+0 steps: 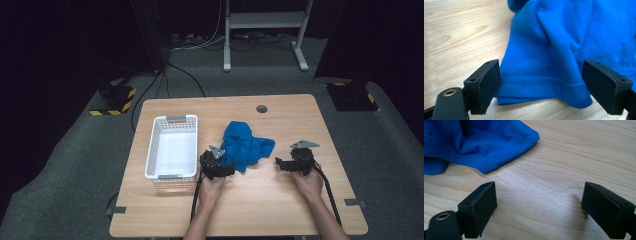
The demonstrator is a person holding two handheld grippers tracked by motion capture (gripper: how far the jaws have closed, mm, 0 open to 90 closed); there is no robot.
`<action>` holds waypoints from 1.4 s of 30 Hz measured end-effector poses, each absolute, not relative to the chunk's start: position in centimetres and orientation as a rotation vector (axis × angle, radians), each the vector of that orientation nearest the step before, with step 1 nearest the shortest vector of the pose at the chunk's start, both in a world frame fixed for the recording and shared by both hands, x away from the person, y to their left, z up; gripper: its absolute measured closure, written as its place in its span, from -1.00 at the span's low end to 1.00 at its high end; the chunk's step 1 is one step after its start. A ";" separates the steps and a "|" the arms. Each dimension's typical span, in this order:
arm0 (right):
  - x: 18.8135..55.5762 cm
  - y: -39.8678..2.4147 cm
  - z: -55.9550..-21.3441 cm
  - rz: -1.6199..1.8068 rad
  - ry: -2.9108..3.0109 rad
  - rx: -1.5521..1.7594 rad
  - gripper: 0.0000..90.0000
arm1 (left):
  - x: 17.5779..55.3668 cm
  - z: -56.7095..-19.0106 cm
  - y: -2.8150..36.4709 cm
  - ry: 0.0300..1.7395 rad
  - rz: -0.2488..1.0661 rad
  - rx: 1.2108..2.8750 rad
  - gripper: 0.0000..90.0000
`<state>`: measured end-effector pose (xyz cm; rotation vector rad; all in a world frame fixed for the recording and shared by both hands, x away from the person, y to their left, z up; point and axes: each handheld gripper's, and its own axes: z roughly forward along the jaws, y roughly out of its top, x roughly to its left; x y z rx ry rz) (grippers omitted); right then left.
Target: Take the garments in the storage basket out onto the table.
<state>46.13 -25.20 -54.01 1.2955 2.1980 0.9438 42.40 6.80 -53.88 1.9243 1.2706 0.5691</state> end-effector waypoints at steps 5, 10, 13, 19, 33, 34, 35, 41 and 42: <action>46.1 -25.2 -54.0 0.944 2.198 1.296 -0.72 | 42.4 -53.9 6.7 1.271 0.576 1.934 -0.65; 46.1 -25.2 -54.0 0.943 2.198 1.296 -0.72 | 42.7 -54.0 6.4 1.282 0.573 1.975 -0.67; 46.1 -25.2 -54.0 0.942 2.196 1.299 -0.73 | 42.8 -54.1 6.2 1.286 0.572 1.991 -0.72; 46.0 -25.1 -54.0 0.943 2.196 1.300 -0.70 | 42.6 -54.0 6.0 1.273 0.575 1.981 -0.76; 44.3 -22.3 -52.8 1.086 2.246 1.094 -0.62 | 41.4 -53.3 5.0 1.158 0.598 1.912 -0.69; 44.4 -22.1 -52.8 1.086 2.253 1.088 -0.62 | 41.3 -53.2 4.9 1.153 0.604 1.913 -0.68; 44.5 -21.8 -52.8 1.088 2.266 1.083 -0.62 | 41.3 -53.2 4.8 1.148 0.602 1.913 -0.66; 44.5 -20.2 -52.9 1.104 2.306 1.015 -0.41 | 40.9 -53.0 4.0 1.112 0.607 1.925 -0.45; 44.5 -20.0 -53.0 1.112 2.309 1.006 -0.34 | 41.0 -53.1 3.9 1.112 0.605 1.925 -0.39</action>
